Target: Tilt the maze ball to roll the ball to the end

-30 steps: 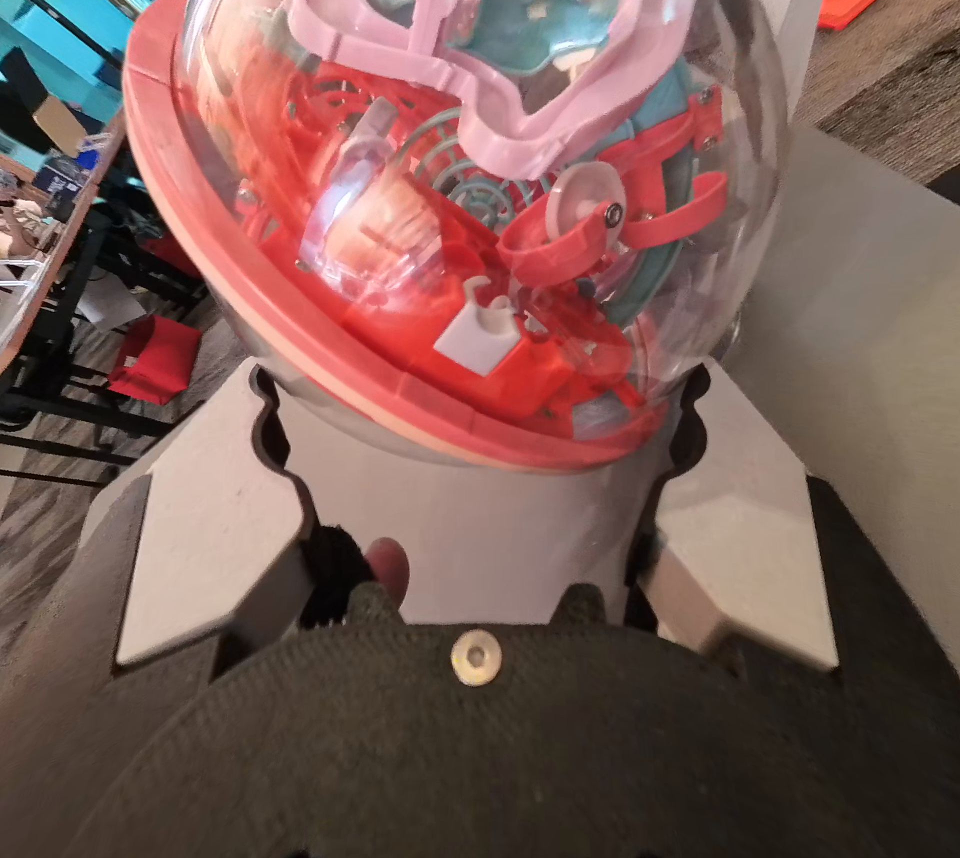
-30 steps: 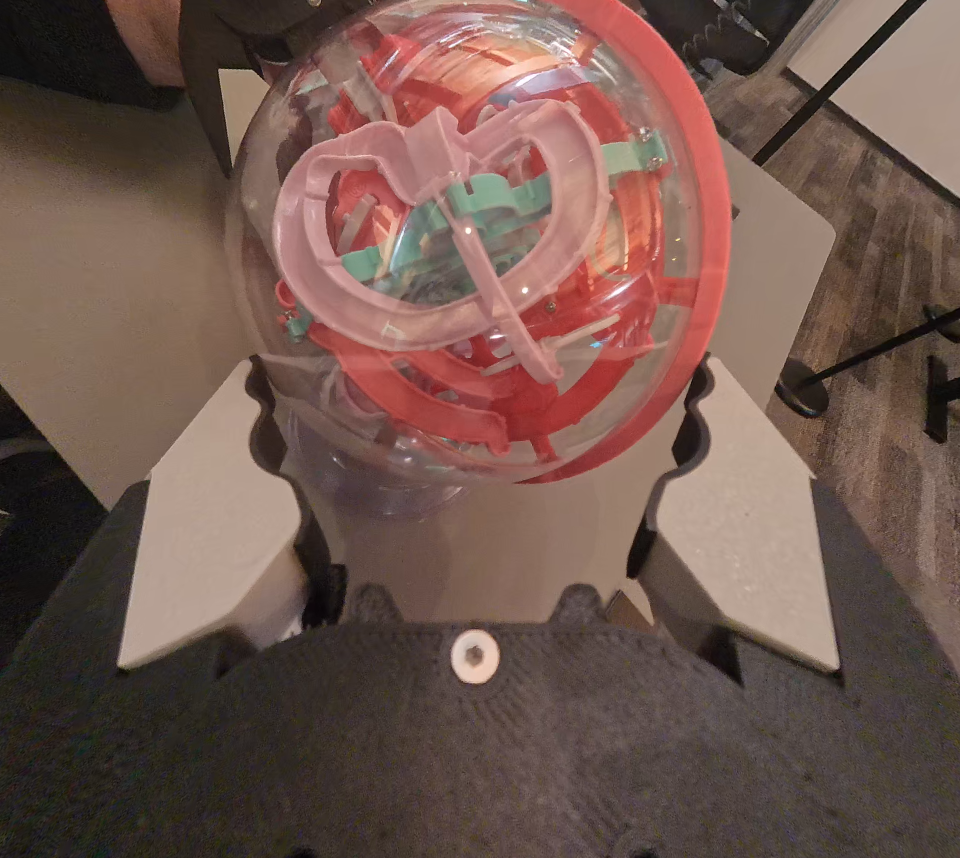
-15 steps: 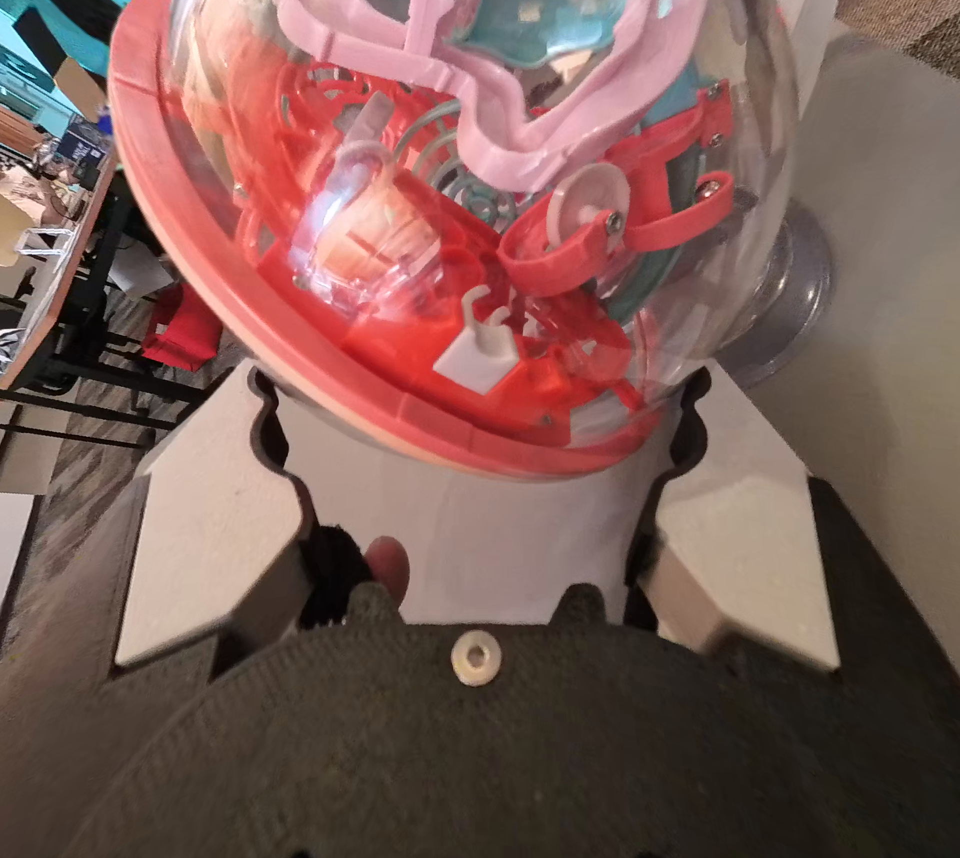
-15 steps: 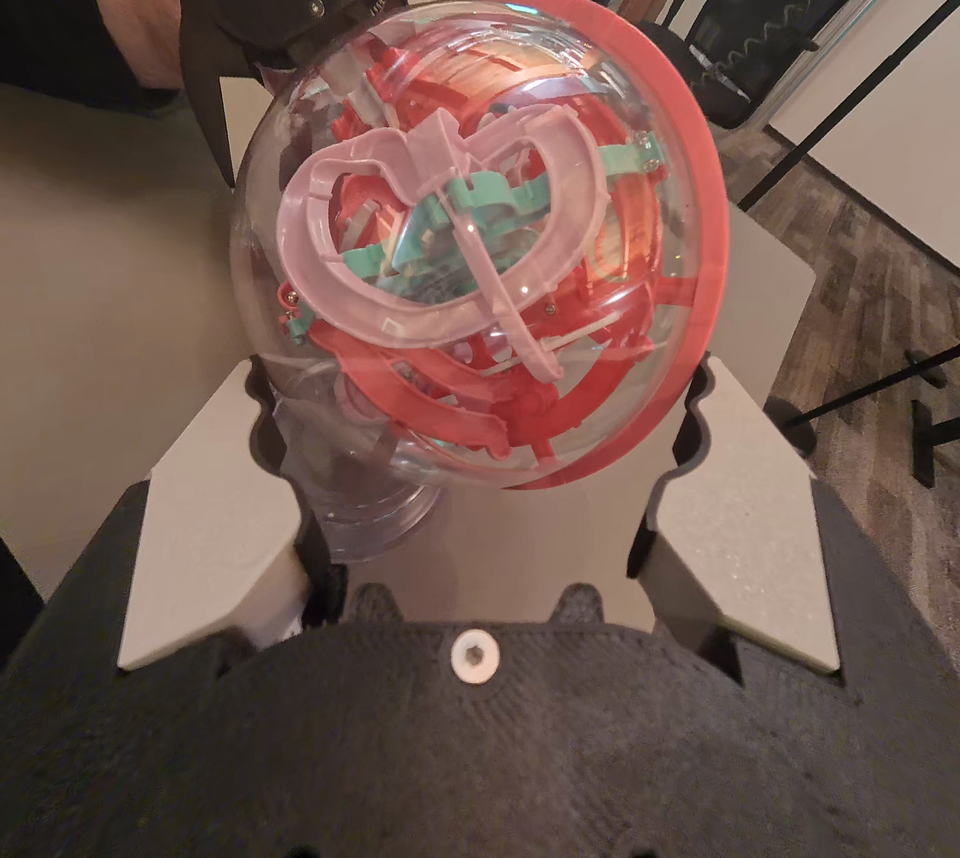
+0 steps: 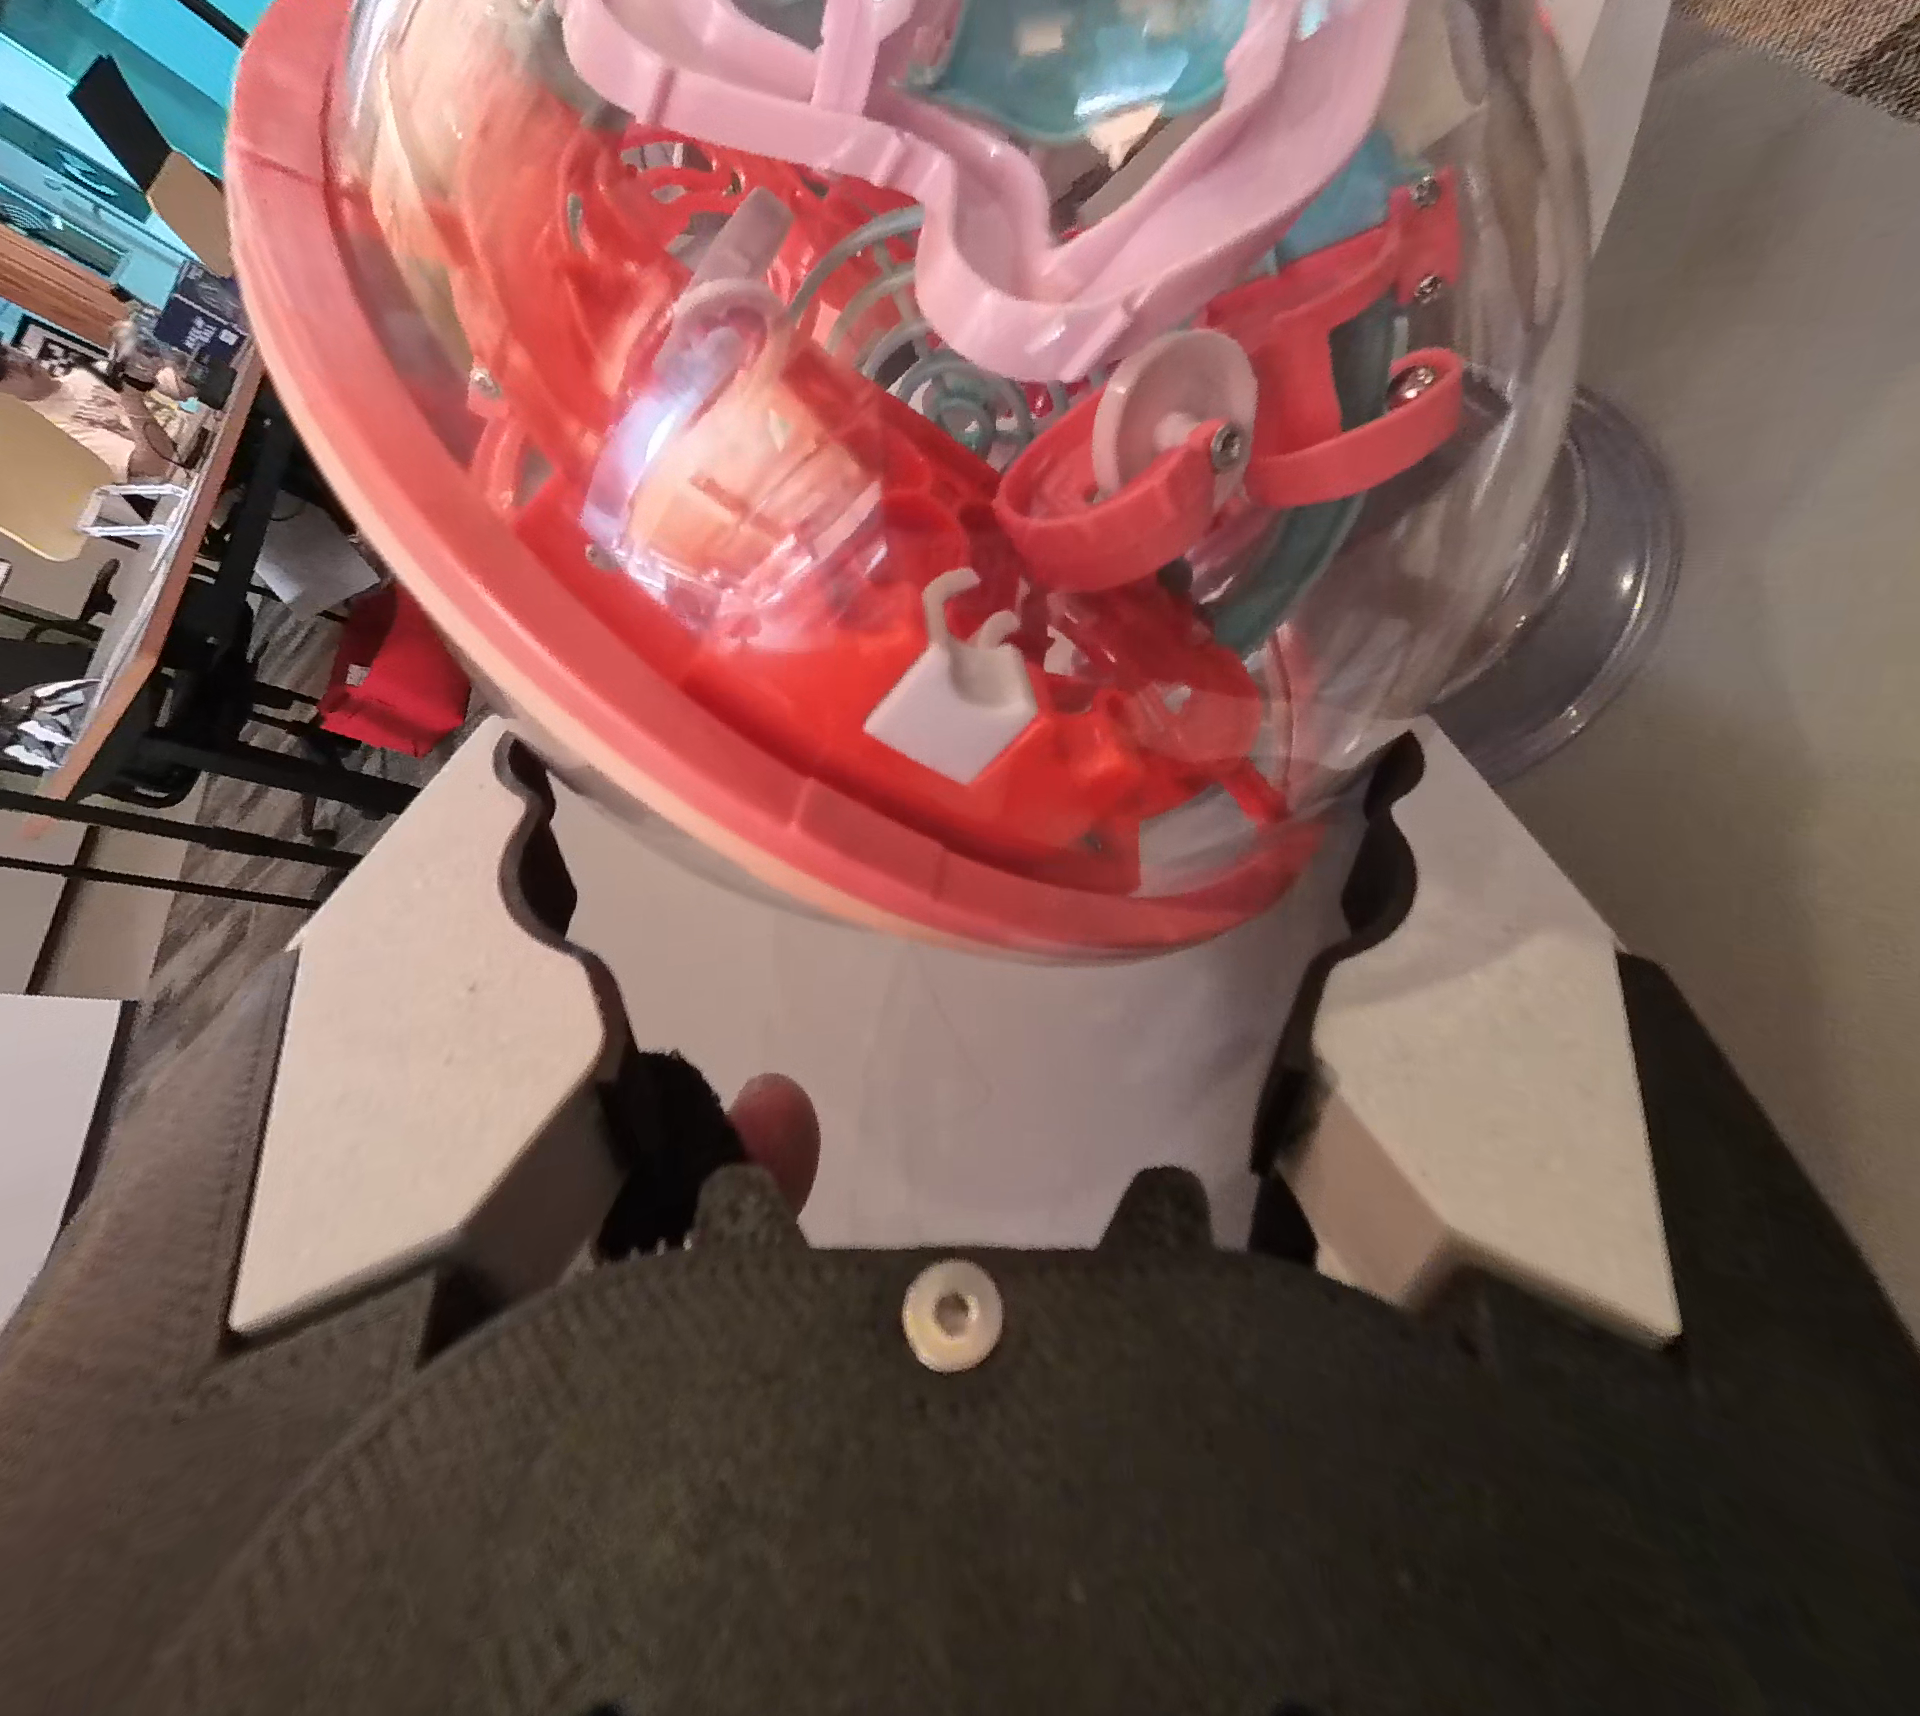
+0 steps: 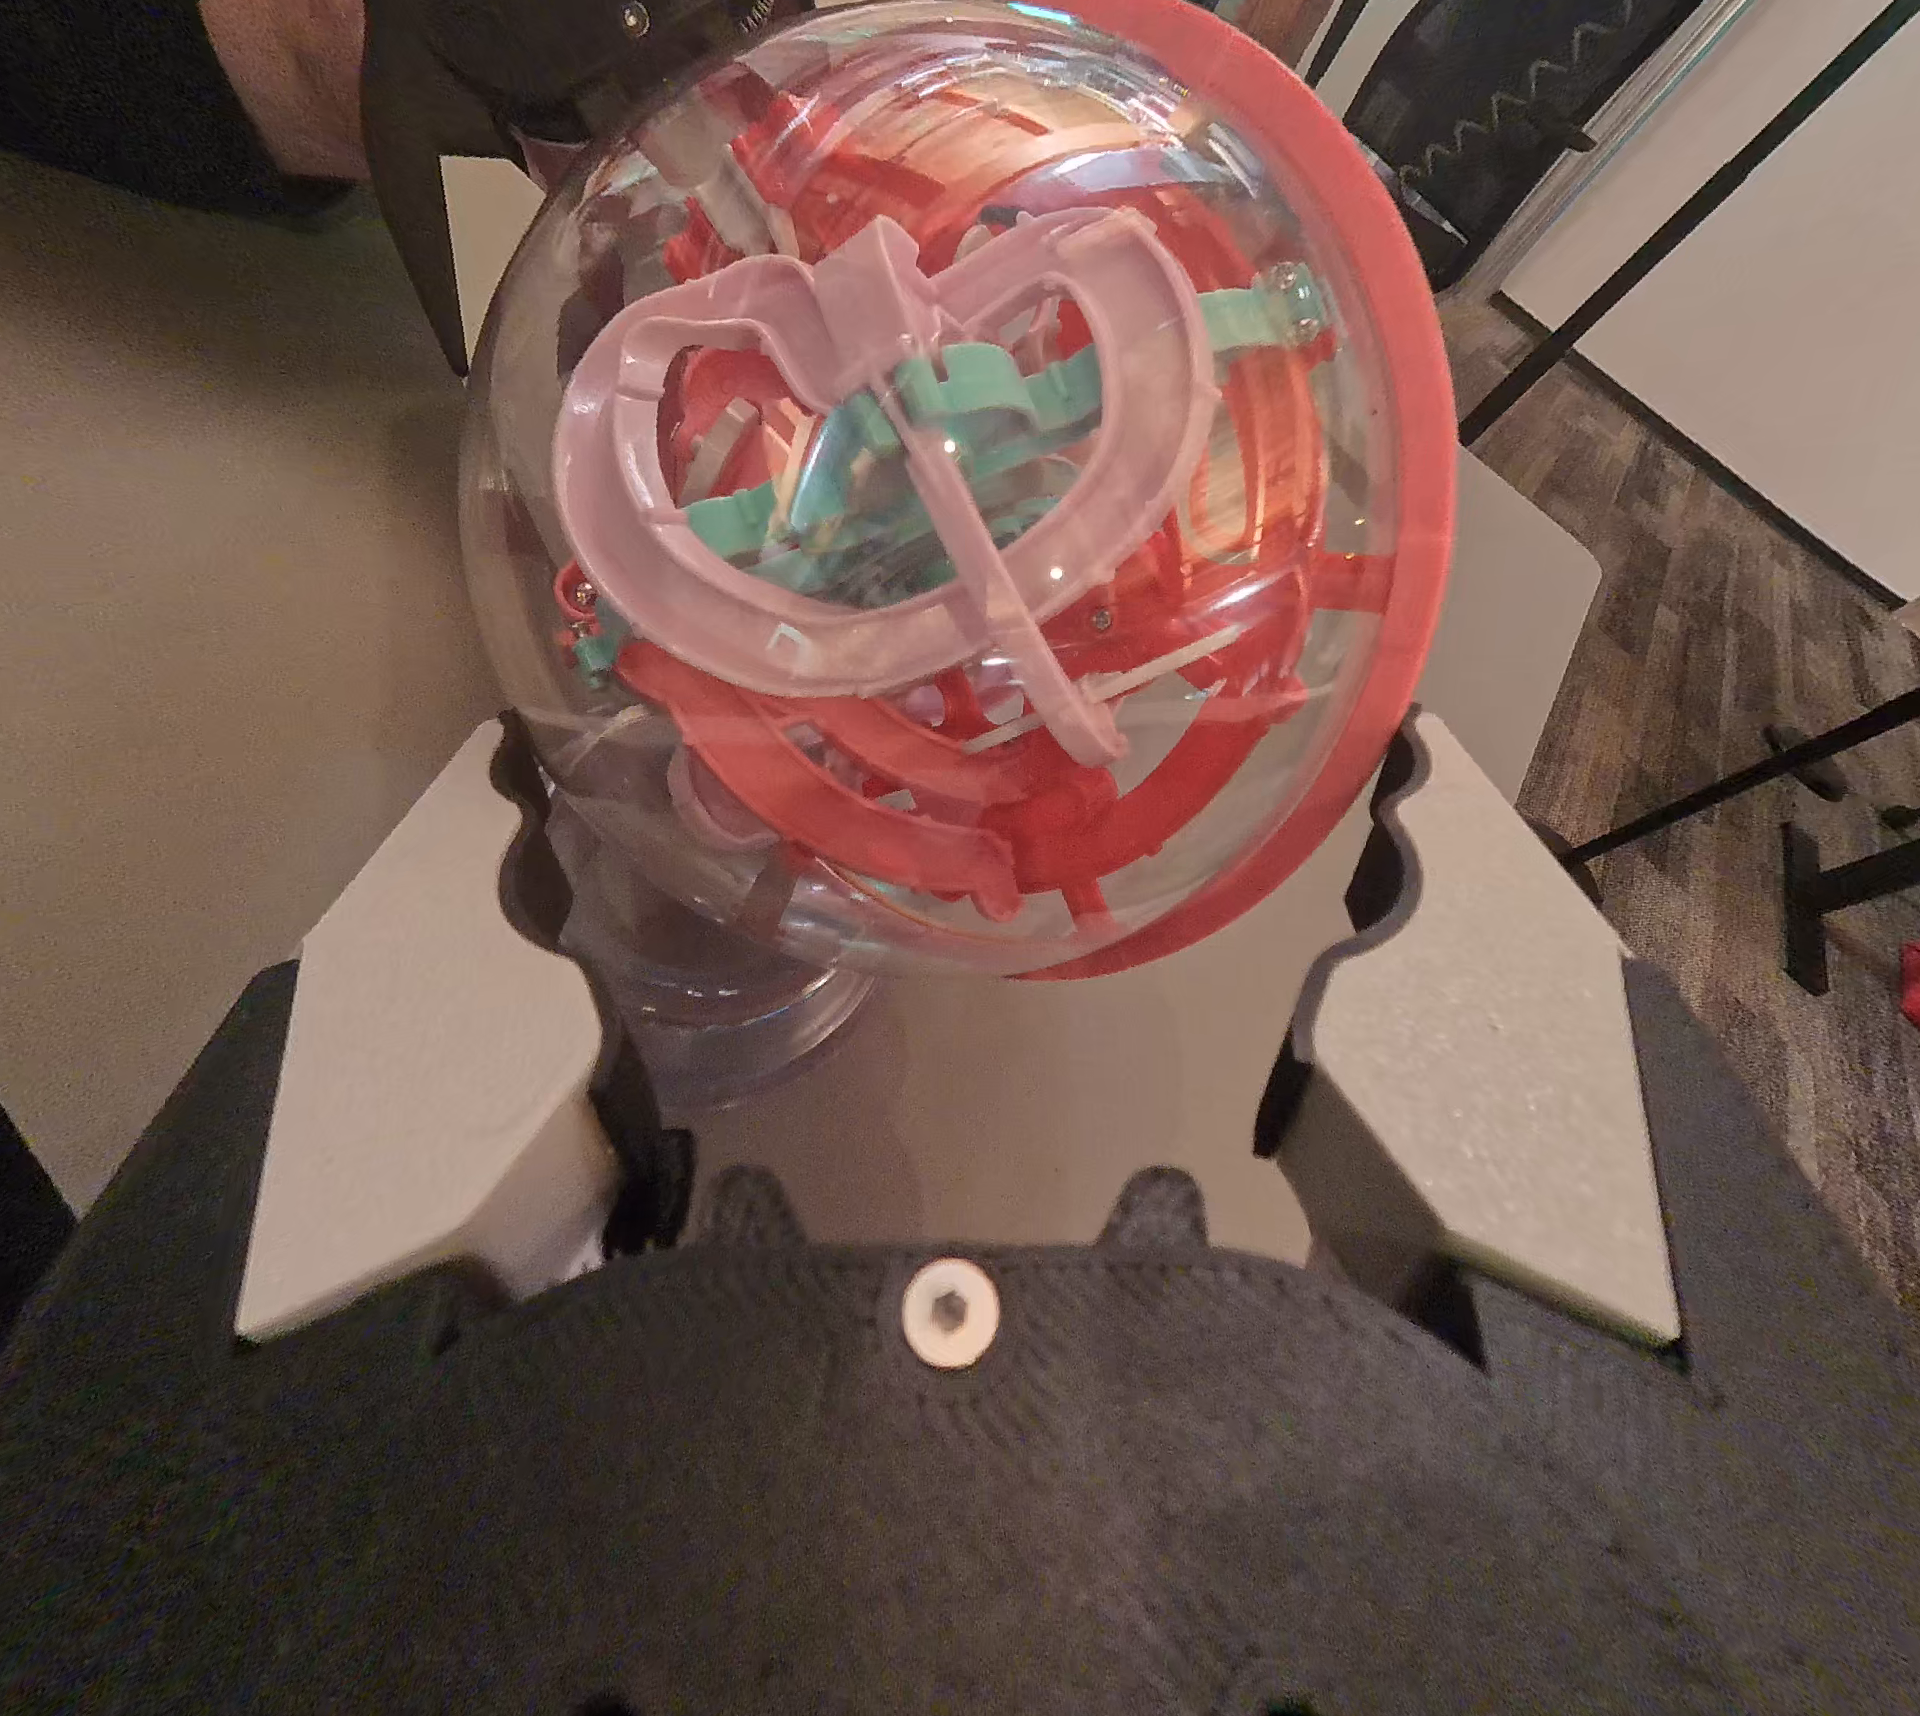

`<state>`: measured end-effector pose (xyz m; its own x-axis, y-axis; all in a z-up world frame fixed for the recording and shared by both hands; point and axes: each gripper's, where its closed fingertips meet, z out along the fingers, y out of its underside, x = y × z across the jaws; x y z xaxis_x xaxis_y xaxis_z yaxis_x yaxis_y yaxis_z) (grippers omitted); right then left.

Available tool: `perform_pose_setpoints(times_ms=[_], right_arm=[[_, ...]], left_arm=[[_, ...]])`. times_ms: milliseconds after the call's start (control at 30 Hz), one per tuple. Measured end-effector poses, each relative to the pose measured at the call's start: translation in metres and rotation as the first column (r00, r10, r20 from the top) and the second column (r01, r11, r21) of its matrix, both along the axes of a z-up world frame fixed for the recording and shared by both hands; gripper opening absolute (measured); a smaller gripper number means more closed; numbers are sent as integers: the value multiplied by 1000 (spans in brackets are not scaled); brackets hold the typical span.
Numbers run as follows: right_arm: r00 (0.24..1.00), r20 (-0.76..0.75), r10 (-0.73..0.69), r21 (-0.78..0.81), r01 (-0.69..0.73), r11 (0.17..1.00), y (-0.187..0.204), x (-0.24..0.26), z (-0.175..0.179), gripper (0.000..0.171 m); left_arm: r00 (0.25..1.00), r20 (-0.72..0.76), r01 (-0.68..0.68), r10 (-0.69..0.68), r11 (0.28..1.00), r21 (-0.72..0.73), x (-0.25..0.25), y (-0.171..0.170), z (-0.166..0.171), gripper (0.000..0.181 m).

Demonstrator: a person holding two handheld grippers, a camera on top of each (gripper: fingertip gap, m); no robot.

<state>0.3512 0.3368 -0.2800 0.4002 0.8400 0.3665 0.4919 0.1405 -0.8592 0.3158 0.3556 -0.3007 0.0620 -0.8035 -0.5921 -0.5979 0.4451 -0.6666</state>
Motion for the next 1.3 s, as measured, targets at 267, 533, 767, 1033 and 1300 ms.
perform_pose_setpoints(times_ms=[267,533,767,1033,1300], right_arm=[[1000,6,-12,3,12,1000,-2,2,-1,152],[1000,0,-26,3,26,1000,-7,5,-4,152],[999,-21,-45,22,45,999,-13,7,-5,152],[998,-53,-42,42,45,998,-18,8,-6,152],[998,-48,-45,53,47,997,-20,9,-7,152]], left_arm=[[1000,-7,6,-6,1000,14,1,-2,1,149],[1000,-16,24,-23,999,37,3,-7,3,149],[999,-21,49,-48,997,54,6,-14,3,149],[997,-41,62,-59,995,80,8,-20,5,150],[997,-35,72,-69,993,98,9,-22,6,150]])
